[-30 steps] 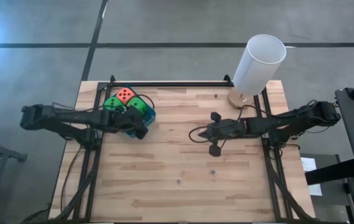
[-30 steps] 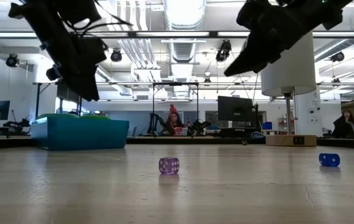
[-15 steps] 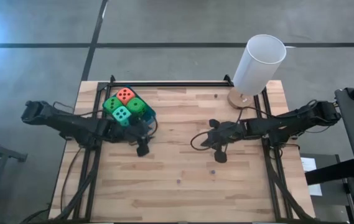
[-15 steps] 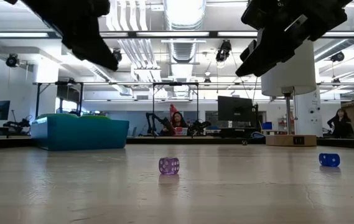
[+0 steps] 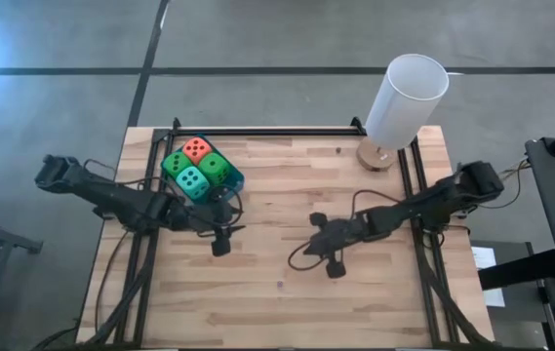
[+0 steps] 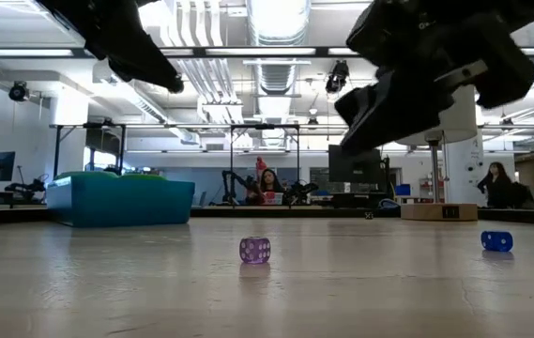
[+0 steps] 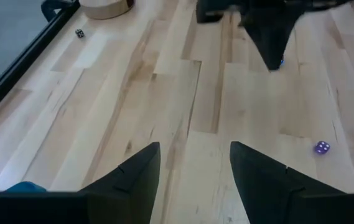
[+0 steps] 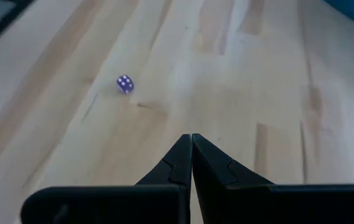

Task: Pick & Place Dice
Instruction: Put the small violet dice into the blue bin

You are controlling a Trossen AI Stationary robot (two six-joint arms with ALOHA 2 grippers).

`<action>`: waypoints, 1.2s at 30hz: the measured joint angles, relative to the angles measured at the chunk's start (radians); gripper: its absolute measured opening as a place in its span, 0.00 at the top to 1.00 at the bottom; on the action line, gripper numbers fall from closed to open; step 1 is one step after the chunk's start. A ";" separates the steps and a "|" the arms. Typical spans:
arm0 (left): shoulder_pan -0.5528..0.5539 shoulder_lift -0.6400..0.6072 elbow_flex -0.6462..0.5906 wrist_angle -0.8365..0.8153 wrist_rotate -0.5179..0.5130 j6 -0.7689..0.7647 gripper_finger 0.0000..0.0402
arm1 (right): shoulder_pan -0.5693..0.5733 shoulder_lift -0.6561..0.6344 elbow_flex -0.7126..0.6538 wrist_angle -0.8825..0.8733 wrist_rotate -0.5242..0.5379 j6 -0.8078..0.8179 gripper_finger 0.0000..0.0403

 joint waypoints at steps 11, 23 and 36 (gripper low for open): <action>0.000 0.000 0.000 -0.001 0.000 0.002 0.54 | 0.042 0.216 0.192 0.006 -0.143 -0.083 0.98; 0.000 0.000 0.000 -0.002 0.000 0.002 0.55 | 0.068 0.377 0.346 -0.070 -0.262 -0.147 0.98; 0.001 0.000 0.000 -0.003 0.000 0.001 0.50 | 0.069 0.487 0.466 -0.110 -0.315 -0.186 0.98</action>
